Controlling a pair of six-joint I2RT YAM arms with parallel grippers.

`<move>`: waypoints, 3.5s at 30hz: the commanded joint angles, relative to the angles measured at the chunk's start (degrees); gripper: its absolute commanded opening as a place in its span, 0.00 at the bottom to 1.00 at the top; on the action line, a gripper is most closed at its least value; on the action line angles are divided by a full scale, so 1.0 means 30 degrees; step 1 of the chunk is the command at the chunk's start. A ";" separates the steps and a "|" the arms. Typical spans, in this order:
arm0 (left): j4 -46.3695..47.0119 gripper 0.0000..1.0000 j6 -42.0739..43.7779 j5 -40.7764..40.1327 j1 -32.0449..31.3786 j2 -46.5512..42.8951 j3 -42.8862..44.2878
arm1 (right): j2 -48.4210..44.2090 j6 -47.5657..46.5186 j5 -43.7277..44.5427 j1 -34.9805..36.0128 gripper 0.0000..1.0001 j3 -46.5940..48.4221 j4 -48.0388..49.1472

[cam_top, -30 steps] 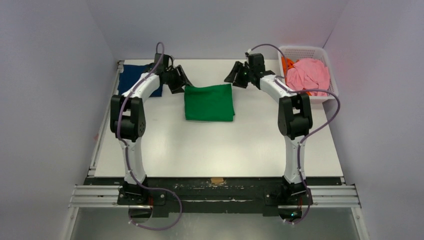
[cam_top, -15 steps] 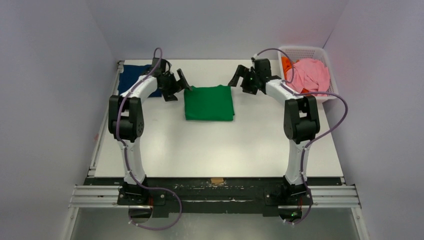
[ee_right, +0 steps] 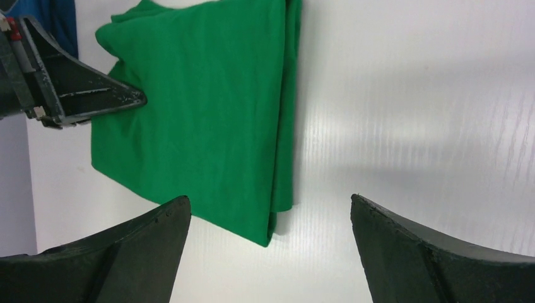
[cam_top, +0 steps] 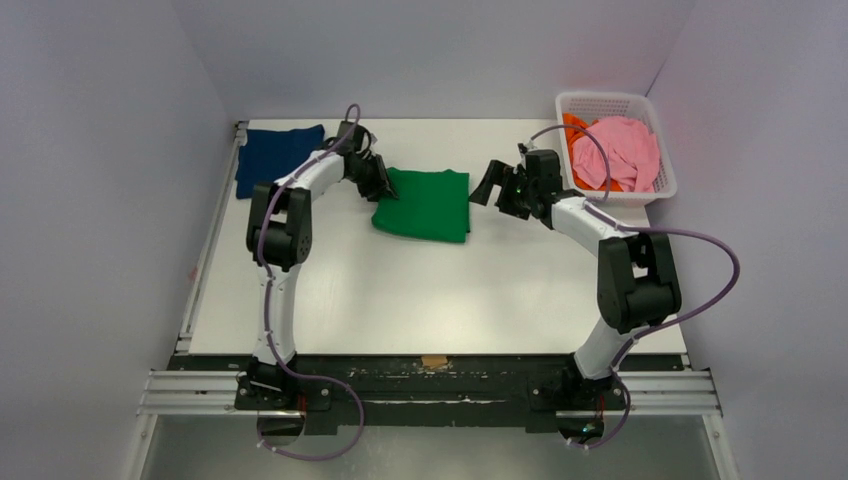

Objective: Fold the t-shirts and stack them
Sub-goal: Put the neatly folded tshirt into the corner of the board with the left arm, then reset both arms

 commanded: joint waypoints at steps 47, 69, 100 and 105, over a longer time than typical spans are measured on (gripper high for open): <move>-0.1615 0.00 1.2541 -1.8819 0.3689 0.0138 1.2985 | -0.6102 -0.0914 0.6398 0.0085 0.99 -0.4662 0.3212; -0.0874 0.97 0.9654 -1.8098 0.6967 0.2394 1.1805 | -0.5060 -0.0952 0.6588 0.0085 0.99 -0.3999 0.2680; 0.5372 1.00 0.0811 -1.0411 -0.0284 -2.7211 -2.3120 | -1.6250 -0.0804 1.1597 0.0083 0.99 -0.9606 -0.0783; 0.2861 1.00 0.0428 -1.3638 -0.0297 -2.9165 -2.3265 | -1.7517 -0.1521 1.2024 0.0085 0.99 -1.0733 0.0473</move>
